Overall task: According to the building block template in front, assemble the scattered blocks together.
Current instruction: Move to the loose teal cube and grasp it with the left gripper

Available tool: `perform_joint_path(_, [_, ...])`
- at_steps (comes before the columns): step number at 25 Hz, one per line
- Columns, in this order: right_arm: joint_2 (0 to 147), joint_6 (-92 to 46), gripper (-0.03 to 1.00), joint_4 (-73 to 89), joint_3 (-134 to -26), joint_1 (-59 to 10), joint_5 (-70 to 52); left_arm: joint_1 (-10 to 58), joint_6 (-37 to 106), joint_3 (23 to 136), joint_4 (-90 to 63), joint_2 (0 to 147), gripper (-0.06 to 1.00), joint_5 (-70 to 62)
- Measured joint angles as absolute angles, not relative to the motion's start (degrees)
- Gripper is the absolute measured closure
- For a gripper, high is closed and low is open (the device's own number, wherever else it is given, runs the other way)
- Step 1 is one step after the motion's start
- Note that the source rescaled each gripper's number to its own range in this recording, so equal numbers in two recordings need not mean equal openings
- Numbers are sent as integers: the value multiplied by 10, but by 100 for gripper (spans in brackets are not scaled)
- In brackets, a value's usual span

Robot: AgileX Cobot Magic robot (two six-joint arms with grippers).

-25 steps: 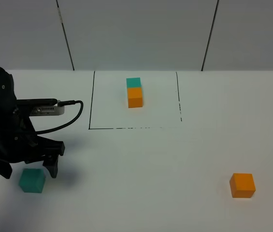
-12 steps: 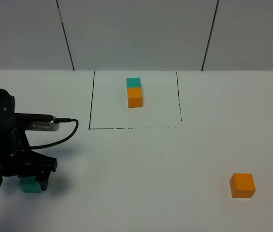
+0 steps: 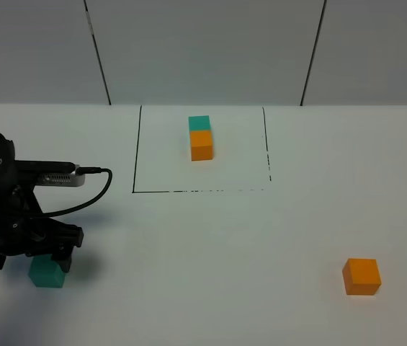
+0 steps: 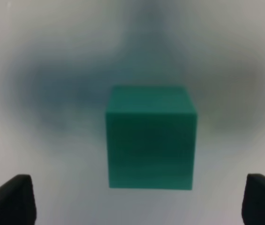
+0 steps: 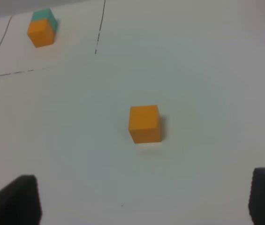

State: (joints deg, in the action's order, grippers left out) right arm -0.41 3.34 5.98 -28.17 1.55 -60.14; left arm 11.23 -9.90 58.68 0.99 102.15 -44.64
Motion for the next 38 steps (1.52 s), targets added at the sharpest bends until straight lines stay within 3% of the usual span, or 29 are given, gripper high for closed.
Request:
perform_joint_path(22, [-4,33,20,60,-282,15,-601,110,-51,576,-26,1097,20,-394])
perform_joint_path(28, [-4,33,20,60,-282,15,-601,110,-51,576,-26,1104,43,-379])
perform_joint_path(33, [-4,33,20,60,-282,15,-601,110,-51,576,-26,1104,90,-380])
perform_joint_path(34, [-4,33,20,60,-282,15,-601,110,-51,576,-26,1104,94,-380])
perform_joint_path(38, [-4,33,20,60,-282,15,-601,110,-51,576,-26,1104,94,-384])
